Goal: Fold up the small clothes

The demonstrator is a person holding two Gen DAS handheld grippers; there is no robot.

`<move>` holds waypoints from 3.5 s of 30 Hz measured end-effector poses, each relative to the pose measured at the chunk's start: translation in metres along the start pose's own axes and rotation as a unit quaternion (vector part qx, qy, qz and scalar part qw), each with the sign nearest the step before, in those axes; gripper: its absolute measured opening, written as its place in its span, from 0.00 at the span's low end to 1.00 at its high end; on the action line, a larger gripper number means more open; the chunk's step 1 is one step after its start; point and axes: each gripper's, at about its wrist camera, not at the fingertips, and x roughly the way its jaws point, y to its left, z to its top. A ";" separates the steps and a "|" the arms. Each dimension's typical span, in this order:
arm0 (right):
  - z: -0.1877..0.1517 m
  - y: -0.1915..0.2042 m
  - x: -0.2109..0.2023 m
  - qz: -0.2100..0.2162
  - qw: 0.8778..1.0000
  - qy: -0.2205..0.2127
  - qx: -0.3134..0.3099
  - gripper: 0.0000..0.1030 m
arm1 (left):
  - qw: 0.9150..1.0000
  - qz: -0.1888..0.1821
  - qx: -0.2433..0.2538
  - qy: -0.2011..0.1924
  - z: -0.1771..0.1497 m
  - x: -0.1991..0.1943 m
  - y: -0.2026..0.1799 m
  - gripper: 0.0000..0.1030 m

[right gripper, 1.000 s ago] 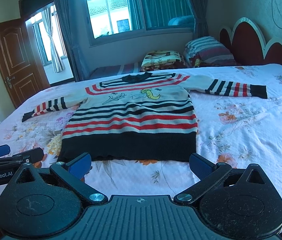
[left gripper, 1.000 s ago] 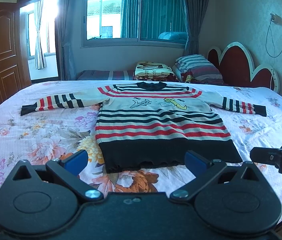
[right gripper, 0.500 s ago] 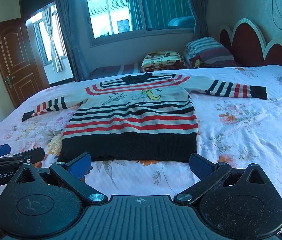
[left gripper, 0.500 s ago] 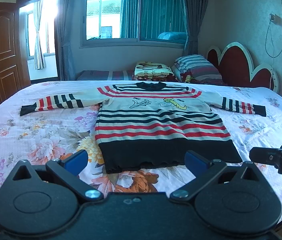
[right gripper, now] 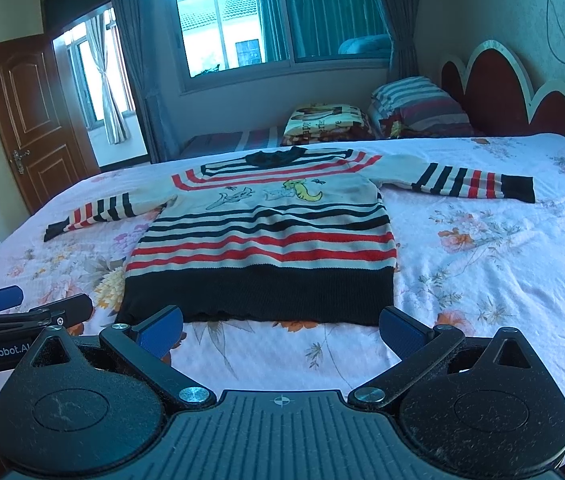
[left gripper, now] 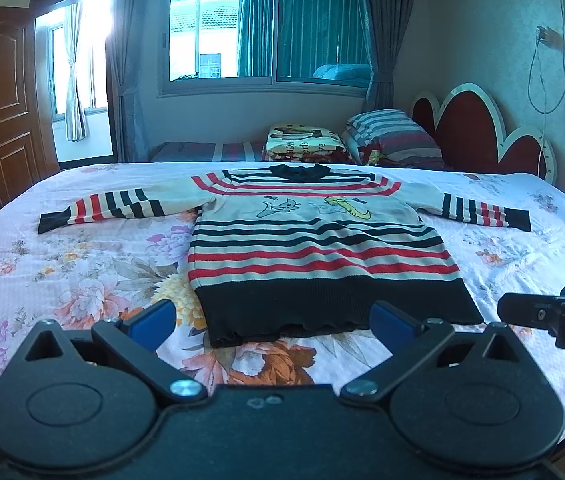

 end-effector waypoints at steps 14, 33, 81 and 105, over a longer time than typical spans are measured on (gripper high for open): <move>0.000 -0.001 -0.002 -0.001 1.000 -0.001 0.000 1.00 | 1.000 -0.003 0.004 0.001 0.001 0.000 -0.002 1.00; -0.003 -0.001 -0.003 -0.005 1.000 0.001 0.005 1.00 | 1.000 -0.006 0.005 0.005 -0.003 0.002 -0.001 1.00; 0.055 -0.091 0.080 -0.080 0.995 0.008 0.061 1.00 | 0.997 -0.066 0.002 0.033 0.051 0.125 -0.038 1.00; 0.146 -0.265 0.231 -0.197 0.969 -0.026 0.147 1.00 | 0.998 -0.023 0.040 0.052 0.116 0.316 -0.069 1.00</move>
